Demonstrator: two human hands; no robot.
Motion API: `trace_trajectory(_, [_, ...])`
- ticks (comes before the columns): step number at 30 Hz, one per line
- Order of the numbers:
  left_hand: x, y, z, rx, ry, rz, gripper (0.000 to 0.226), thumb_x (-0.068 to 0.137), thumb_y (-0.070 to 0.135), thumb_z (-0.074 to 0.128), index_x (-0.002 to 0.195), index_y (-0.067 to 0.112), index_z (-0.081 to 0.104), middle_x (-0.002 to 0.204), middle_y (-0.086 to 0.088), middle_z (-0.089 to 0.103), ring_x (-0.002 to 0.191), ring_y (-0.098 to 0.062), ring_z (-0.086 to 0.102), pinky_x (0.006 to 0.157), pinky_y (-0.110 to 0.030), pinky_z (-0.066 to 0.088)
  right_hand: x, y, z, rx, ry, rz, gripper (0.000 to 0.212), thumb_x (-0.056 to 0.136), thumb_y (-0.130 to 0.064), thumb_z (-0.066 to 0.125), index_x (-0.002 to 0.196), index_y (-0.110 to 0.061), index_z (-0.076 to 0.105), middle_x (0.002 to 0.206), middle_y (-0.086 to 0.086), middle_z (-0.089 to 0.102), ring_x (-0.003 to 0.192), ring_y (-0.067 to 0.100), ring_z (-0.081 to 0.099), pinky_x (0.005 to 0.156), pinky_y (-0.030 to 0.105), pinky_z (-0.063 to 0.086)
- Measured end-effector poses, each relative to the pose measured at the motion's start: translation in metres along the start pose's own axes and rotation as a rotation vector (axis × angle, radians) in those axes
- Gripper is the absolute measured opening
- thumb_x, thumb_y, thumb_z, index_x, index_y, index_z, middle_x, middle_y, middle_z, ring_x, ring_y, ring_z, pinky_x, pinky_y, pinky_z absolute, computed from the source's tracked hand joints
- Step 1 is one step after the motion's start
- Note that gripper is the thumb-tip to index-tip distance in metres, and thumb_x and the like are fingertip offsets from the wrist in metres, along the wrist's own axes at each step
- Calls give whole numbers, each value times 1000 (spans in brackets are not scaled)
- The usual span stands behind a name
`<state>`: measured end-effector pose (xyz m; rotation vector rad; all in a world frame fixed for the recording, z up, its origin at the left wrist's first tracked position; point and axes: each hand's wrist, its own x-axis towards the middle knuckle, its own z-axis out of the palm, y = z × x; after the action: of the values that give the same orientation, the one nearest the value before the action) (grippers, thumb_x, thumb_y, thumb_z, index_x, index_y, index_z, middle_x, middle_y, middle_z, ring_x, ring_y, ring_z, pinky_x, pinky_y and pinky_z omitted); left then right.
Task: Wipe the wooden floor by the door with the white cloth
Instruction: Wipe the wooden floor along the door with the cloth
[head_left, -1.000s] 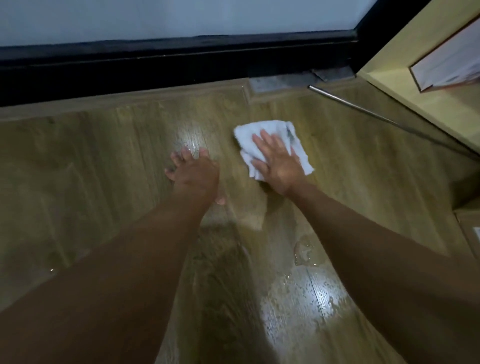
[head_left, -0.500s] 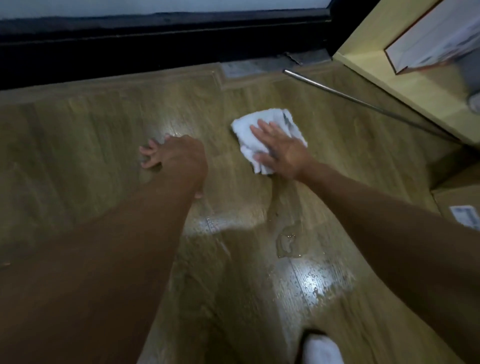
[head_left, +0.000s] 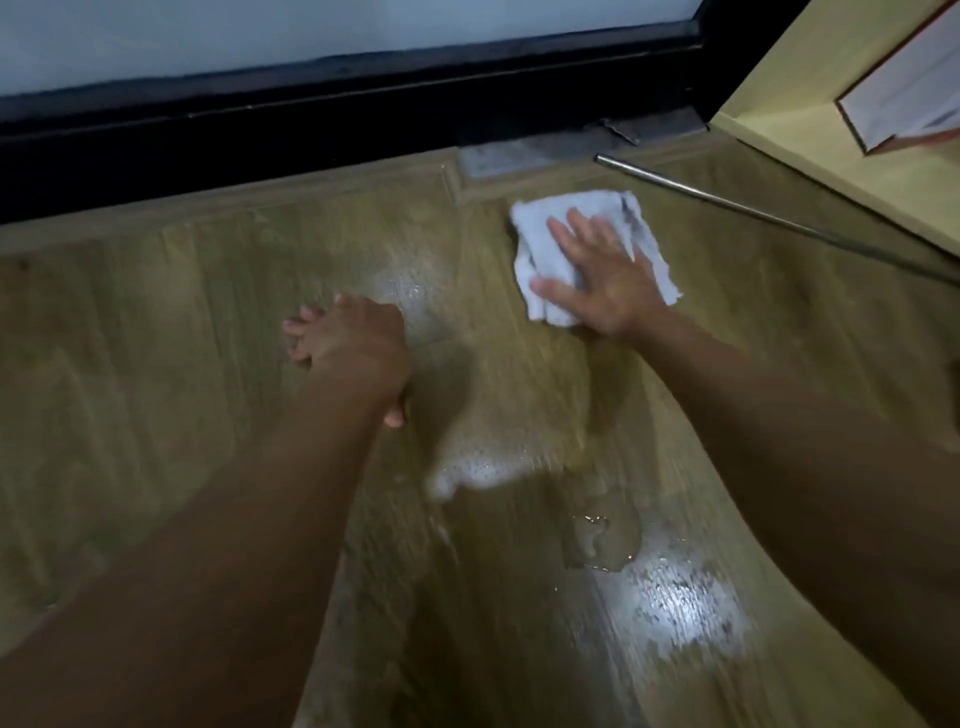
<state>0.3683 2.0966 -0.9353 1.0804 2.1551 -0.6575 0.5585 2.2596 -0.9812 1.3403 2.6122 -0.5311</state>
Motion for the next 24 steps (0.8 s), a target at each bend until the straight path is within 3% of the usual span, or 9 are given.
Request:
trace_trajectory(3, [7,7,-2,-19,-45,-59,125,48,23,94,147,4,21,157,-20,4,137,-57,12,104,-67,28,44,-27,-1,24,-7,159,71,94,-61,30,151,-34,-2,160,-8,-11,147,20,-13,114,56,-6])
trace_trajectory(5, [15,10,-7,-116,-60,-106,124,43,36,93,145,6,30,154,-24,19,135,-55,20,103,-67,28,40,-37,4,1,17,99,65,97,-57,26,152,-33,-1,161,-8,-10,147,20,-12,115,54,-6])
trace_trajectory(8, [20,21,-14,-235,131,104,115,39,59,86,135,12,45,139,-17,47,126,-41,45,100,-52,41,-9,-5,7,-23,41,-223,61,97,-58,30,151,-38,12,160,-13,4,148,12,-2,116,47,-2])
trace_trajectory(10, [12,45,-12,-309,240,297,103,46,54,87,130,15,45,132,-15,52,121,-35,50,96,-39,43,-27,35,-2,8,32,-251,62,95,-59,35,150,-39,16,160,-13,8,147,10,1,115,46,2])
trace_trajectory(12, [1,75,-6,-251,177,361,117,49,50,88,144,20,26,150,-20,29,137,-42,29,107,-57,30,-20,66,-11,31,33,-91,63,95,-60,35,150,-38,14,160,-11,6,148,12,0,116,50,3])
trace_trajectory(15, [-3,97,-3,-131,99,245,140,49,43,91,150,27,-5,155,-24,-13,139,-54,-6,102,-76,14,17,65,-11,-25,82,106,63,98,-55,26,152,-30,5,161,-6,0,148,20,-3,115,57,4])
trace_trajectory(17, [-2,99,-7,-140,88,218,146,45,40,93,150,25,-7,155,-24,-15,138,-56,-6,101,-76,15,27,42,-12,-61,80,126,61,101,-49,21,153,-24,2,161,-2,-1,148,26,-4,114,58,4])
trace_trajectory(21, [6,110,-11,-93,59,183,151,46,40,93,150,17,-14,153,-28,-16,137,-58,-4,104,-71,19,-19,44,-5,-39,85,-120,58,101,-50,27,152,-29,12,161,-7,6,148,18,2,115,51,9])
trace_trajectory(24, [18,120,-9,-52,22,179,156,39,66,83,149,10,-12,154,-29,-11,137,-58,-6,104,-72,16,-46,75,2,20,141,77,63,96,-59,31,151,-36,11,161,-11,5,148,14,-1,115,49,4])
